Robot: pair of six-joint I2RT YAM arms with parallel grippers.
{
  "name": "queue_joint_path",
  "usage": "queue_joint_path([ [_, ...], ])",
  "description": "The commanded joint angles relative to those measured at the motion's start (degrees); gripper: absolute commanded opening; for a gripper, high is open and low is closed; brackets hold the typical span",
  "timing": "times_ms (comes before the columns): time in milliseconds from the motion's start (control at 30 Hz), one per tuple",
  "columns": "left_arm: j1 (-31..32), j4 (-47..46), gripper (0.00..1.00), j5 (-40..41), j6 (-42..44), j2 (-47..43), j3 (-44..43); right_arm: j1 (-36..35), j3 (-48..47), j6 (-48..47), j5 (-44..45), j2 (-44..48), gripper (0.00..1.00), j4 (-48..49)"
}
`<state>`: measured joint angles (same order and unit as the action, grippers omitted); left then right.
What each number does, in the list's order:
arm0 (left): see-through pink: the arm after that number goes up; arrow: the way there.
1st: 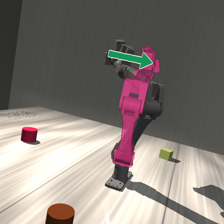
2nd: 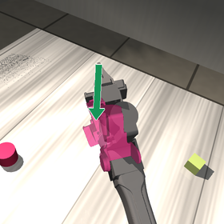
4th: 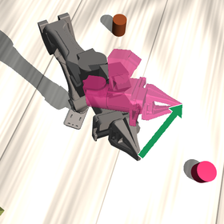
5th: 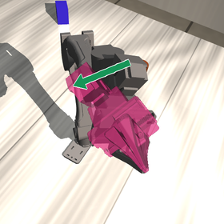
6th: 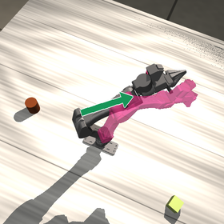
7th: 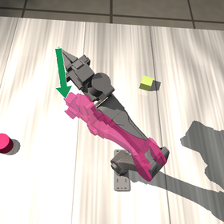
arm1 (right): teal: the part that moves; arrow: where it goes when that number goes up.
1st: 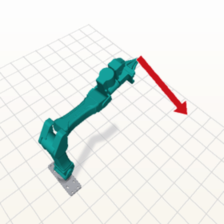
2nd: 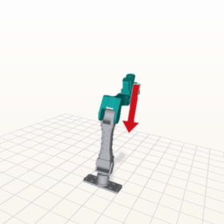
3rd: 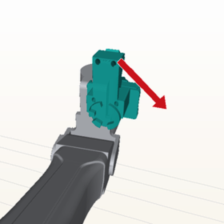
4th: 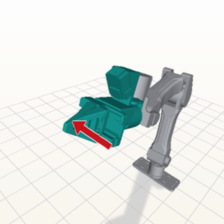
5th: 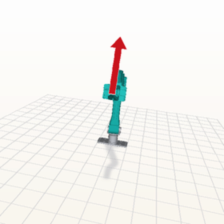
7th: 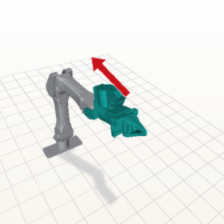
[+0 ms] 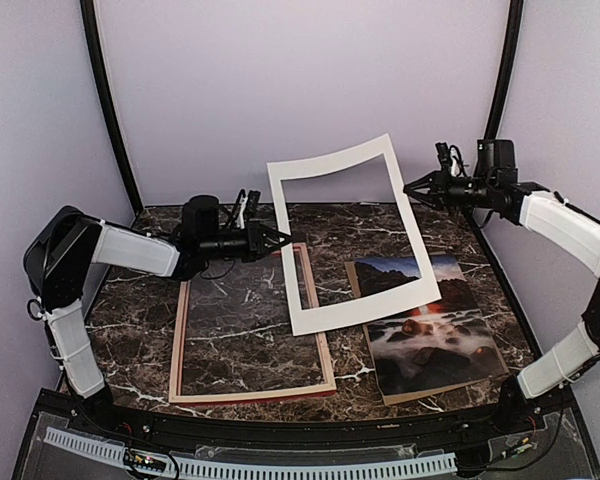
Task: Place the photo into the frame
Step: Place the mat board on the glass panel.
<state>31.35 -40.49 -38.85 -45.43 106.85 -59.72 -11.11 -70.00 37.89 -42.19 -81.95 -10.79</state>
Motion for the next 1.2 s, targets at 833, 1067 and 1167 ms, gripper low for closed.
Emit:
queue_joint_path([
  [833, -7.1, 58.2, 0.01, 6.0, 8.3, -31.3, 5.8, -21.2, 7.7, 5.0, 9.2, -13.7, 0.00, 12.6],
  [1067, -13.2, 67.3, 0.04, 5.9, 11.6, -36.3, 9.3, -26.5, 5.5, 8.1, 9.0, -20.3, 0.00, 17.0],
  [1167, -16.1, 69.4, 0.04, 6.0, 13.2, -37.1, 10.7, -27.9, 3.3, 8.4, 8.7, -23.6, 0.00, 17.4],
])
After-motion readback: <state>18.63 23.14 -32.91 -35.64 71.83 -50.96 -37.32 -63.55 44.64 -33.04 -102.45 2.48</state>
